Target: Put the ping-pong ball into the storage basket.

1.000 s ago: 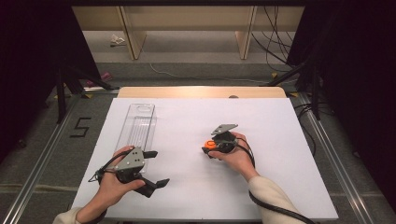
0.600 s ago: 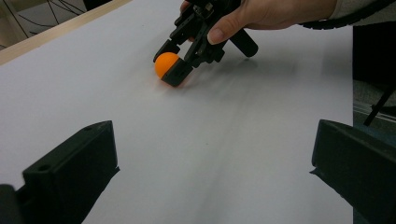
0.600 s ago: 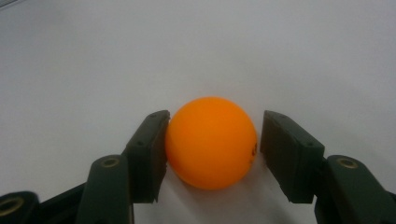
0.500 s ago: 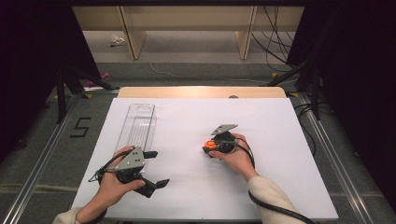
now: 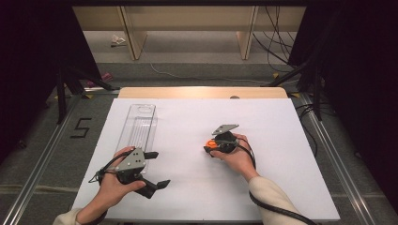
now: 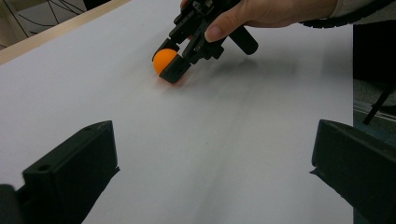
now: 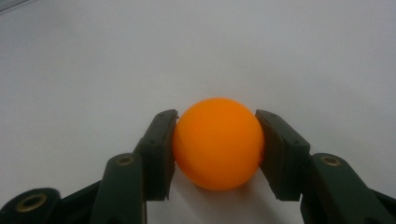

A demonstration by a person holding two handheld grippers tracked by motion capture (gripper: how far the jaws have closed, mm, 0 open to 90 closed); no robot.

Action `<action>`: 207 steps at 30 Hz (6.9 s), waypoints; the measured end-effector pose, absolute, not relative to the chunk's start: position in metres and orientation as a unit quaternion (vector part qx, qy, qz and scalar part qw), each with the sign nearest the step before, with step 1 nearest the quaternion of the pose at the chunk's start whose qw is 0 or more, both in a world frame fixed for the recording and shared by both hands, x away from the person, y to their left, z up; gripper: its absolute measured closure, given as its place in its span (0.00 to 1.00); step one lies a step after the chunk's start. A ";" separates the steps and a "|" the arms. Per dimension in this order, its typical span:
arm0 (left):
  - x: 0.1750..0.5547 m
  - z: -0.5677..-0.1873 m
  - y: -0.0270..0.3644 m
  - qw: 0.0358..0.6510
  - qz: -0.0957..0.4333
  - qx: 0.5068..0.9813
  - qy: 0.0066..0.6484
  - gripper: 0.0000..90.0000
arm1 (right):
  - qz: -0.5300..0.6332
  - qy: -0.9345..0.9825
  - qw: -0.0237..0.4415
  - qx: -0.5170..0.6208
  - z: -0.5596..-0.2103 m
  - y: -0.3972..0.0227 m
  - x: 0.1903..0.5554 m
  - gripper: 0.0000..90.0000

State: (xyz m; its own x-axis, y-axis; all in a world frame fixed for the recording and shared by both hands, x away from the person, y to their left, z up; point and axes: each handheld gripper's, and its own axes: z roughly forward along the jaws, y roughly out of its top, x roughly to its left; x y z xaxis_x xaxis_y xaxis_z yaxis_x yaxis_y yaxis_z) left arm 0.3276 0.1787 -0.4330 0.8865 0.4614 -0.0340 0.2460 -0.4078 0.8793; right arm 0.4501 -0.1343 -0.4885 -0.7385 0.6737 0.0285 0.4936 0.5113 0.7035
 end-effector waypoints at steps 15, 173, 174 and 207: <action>0.328 -0.433 0.179 0.501 0.108 0.832 0.213 0.00 | 0.377 0.854 0.133 0.334 -0.476 -0.133 0.448 0.57; 0.328 -0.433 0.180 0.500 0.108 0.832 0.213 0.00 | 0.447 0.835 0.145 0.287 -0.424 -0.092 0.435 0.57; 0.328 -0.433 0.180 0.500 0.108 0.832 0.213 0.00 | 0.447 0.835 0.145 0.287 -0.424 -0.092 0.435 0.57; 0.328 -0.433 0.180 0.500 0.108 0.833 0.211 0.00 | 0.455 0.833 0.143 0.281 -0.418 -0.081 0.439 0.57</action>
State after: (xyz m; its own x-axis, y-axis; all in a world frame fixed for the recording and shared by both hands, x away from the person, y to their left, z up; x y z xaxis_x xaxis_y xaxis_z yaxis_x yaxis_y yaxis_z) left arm 0.3280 0.1799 -0.4330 0.8874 0.4600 -0.0308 0.2438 -0.4114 0.8782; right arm 0.4386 -0.0806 -0.4179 -0.8012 0.5982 0.0174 0.3376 0.4279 0.8384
